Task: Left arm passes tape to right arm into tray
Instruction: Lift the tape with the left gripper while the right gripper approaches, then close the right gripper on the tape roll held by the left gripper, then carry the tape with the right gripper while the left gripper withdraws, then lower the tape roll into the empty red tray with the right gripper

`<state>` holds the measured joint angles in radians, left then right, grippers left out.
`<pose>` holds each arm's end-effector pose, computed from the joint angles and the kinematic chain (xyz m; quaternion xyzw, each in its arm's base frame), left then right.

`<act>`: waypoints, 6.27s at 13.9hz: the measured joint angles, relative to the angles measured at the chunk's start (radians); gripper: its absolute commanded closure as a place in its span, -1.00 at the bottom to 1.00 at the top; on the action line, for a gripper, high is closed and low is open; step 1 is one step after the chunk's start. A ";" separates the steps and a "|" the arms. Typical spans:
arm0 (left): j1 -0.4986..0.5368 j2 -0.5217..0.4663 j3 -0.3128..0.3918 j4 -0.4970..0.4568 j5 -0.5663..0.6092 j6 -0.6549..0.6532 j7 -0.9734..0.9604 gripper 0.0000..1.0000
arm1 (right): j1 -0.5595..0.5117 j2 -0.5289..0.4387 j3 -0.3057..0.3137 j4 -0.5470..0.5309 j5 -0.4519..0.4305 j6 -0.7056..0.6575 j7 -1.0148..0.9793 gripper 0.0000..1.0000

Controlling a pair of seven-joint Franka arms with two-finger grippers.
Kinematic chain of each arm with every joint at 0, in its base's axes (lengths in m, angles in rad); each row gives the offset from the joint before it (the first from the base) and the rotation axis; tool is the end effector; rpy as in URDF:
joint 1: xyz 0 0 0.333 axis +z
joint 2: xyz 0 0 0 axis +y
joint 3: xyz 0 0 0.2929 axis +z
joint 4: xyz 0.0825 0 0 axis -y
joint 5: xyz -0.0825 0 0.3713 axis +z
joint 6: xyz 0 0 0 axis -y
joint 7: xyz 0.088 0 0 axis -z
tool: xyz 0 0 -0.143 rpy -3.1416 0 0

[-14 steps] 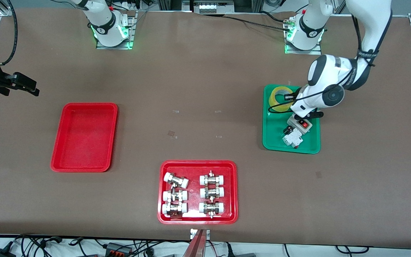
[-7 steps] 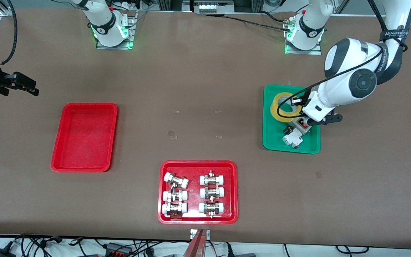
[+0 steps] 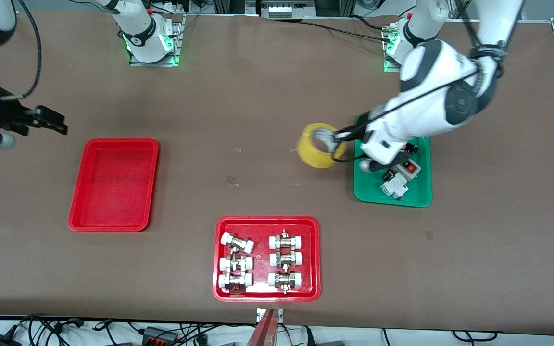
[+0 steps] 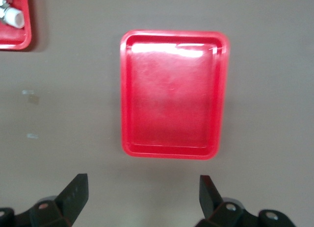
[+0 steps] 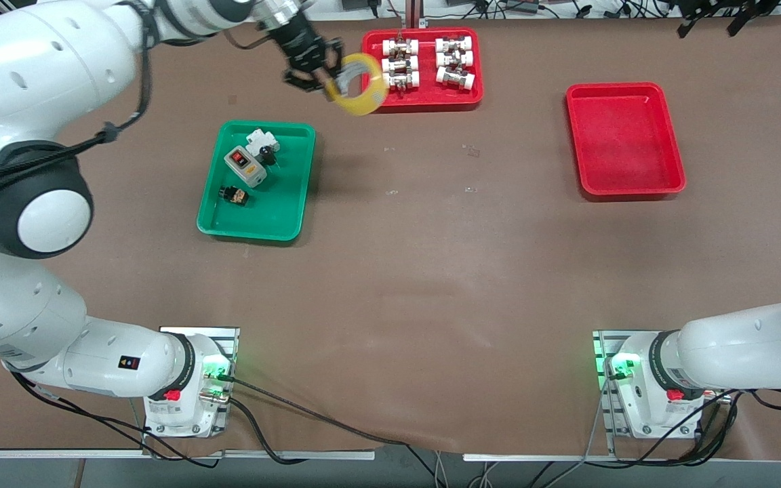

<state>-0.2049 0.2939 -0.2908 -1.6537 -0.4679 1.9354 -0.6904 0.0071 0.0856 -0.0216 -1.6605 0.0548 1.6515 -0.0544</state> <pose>0.5381 -0.3281 0.4066 0.9493 0.1815 -0.1453 0.2118 0.5614 -0.0004 0.4838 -0.9984 -0.0164 0.0463 0.0279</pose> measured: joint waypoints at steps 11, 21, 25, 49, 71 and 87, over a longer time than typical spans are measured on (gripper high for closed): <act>-0.207 0.072 -0.001 0.094 -0.206 0.428 -0.124 0.94 | 0.083 0.135 0.023 0.016 0.568 -0.001 -0.035 -1.00; -0.211 0.085 -0.001 0.108 -0.206 0.427 -0.127 0.94 | 0.202 0.211 0.025 0.144 0.886 0.029 -0.280 -1.00; -0.211 0.085 -0.001 0.108 -0.206 0.427 -0.127 0.94 | 0.245 0.278 0.026 0.199 0.930 0.082 -0.282 -1.00; -0.217 0.086 0.000 0.110 -0.206 0.427 -0.147 0.94 | 0.301 0.308 0.023 0.210 0.963 0.137 -0.304 0.31; 0.137 -0.114 0.015 0.127 0.304 -0.170 -0.014 -1.00 | 0.200 0.394 -0.007 0.205 0.876 0.141 -0.306 0.40; 0.243 -0.314 0.281 0.073 0.467 -0.329 0.698 -1.00 | -0.300 0.652 -0.009 0.181 0.649 -0.006 -0.445 0.34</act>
<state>0.0379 -0.0203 -0.0095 -1.5809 -0.0010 1.6061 0.0079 -0.2929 0.7375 -0.0309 -1.4790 0.7043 1.6459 -0.4998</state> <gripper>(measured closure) 0.000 0.454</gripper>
